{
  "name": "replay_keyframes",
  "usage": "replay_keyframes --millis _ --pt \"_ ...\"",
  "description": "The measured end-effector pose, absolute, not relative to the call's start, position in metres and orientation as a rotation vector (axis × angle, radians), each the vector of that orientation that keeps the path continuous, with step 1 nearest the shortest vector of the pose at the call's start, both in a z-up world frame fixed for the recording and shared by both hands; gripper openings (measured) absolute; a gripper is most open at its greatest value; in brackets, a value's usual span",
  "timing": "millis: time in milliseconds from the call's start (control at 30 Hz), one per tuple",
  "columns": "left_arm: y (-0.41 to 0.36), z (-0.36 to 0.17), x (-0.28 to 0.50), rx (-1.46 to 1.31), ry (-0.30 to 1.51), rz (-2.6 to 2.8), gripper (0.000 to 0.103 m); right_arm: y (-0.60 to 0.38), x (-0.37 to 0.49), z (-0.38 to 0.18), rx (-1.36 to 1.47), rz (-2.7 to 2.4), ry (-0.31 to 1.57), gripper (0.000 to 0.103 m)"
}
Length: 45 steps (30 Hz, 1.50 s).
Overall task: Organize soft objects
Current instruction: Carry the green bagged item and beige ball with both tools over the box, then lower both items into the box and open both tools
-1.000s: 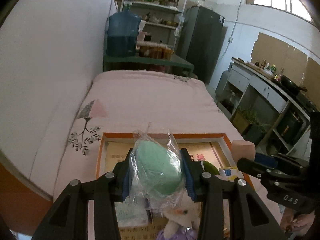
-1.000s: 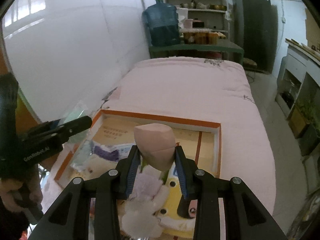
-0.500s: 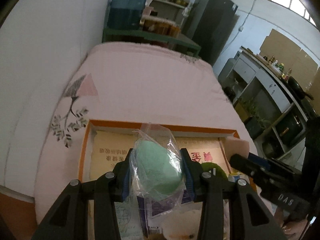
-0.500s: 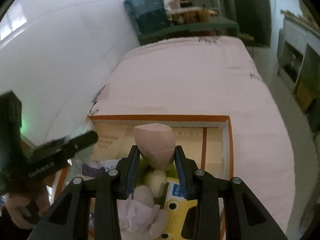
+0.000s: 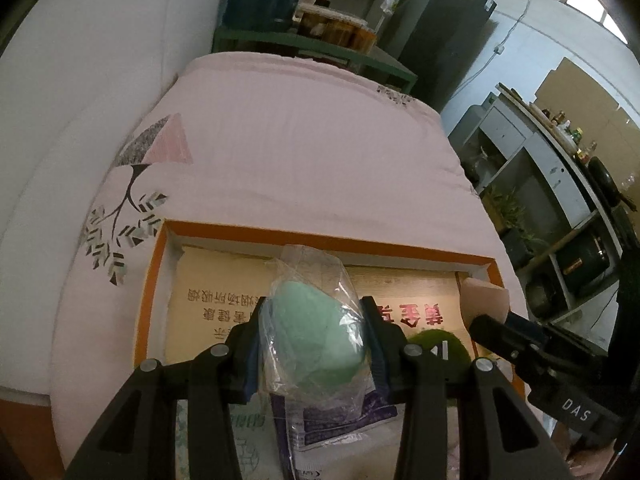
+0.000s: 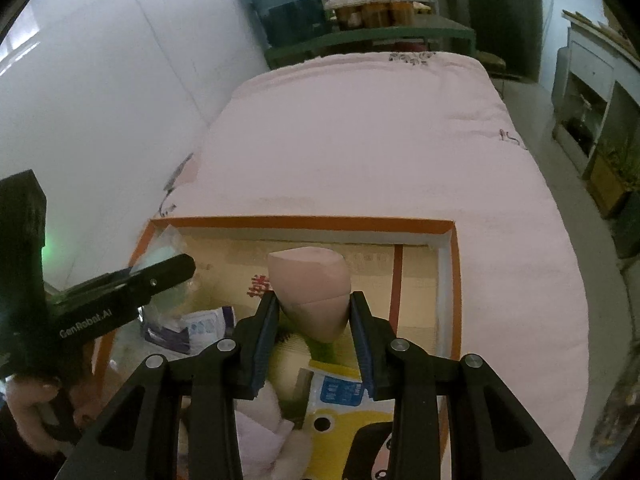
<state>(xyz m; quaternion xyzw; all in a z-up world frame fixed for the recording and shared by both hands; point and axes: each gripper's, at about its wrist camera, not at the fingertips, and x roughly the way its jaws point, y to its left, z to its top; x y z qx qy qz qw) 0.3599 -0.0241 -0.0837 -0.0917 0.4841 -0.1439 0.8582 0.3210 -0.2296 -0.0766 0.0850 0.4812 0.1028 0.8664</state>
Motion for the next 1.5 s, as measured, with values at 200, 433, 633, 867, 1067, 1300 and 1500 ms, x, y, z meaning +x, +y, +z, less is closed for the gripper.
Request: replay_keyframes --millis 200,433,633,867,1067,1300,1500 --pt "-0.026 -0.095 0.362 -0.199 1.042 -0.301 0.044 -0.230 0.324 -0.088 0.164 0.196 1.034 0.037" --pt "-0.027 -0.103 0.365 -0.204 1.052 -0.308 0.044 -0.228 0.327 -0.095 0.138 0.179 1.036 0.038" --pt "-0.027 -0.103 0.365 -0.209 1.061 -0.325 0.044 -0.230 0.327 -0.098 0.153 0.185 1.041 0.039" --pt "-0.026 -0.100 0.361 -0.213 1.042 -0.323 0.047 -0.231 0.323 -0.095 0.159 0.183 1.019 0.051" --pt "-0.024 -0.087 0.354 -0.214 0.995 -0.307 0.050 -0.234 0.318 -0.090 0.168 0.167 1.001 0.051" --pt "-0.020 -0.074 0.348 -0.205 0.949 -0.291 0.050 -0.235 0.310 -0.082 0.166 0.156 0.982 0.051" --pt "-0.015 -0.058 0.339 -0.199 0.884 -0.267 0.050 -0.235 0.301 -0.071 0.166 0.154 0.957 0.051"
